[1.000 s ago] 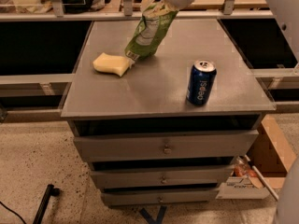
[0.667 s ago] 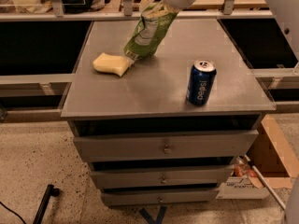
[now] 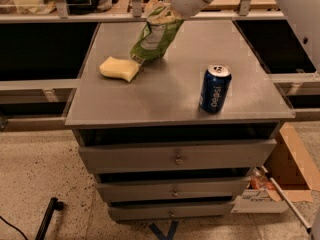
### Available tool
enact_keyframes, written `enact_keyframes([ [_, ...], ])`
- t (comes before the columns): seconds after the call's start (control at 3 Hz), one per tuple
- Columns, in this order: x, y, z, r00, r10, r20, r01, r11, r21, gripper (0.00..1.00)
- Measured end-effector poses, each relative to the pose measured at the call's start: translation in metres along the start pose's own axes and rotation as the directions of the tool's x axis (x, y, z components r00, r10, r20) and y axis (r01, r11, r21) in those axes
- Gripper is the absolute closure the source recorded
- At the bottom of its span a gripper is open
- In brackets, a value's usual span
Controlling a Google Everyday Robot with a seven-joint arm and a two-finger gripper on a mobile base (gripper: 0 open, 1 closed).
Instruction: Move green rice chip bag near sponge
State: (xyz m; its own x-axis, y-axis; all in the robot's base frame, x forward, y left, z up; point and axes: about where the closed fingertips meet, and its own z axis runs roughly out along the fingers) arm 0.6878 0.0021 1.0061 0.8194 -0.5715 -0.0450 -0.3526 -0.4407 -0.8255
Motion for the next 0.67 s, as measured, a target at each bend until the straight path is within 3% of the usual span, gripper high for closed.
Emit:
enact_keyframes([
  [0.67,-0.01,0.003,0.025,1.0,-0.03,0.005,0.031,0.9993,-0.021,1.0],
])
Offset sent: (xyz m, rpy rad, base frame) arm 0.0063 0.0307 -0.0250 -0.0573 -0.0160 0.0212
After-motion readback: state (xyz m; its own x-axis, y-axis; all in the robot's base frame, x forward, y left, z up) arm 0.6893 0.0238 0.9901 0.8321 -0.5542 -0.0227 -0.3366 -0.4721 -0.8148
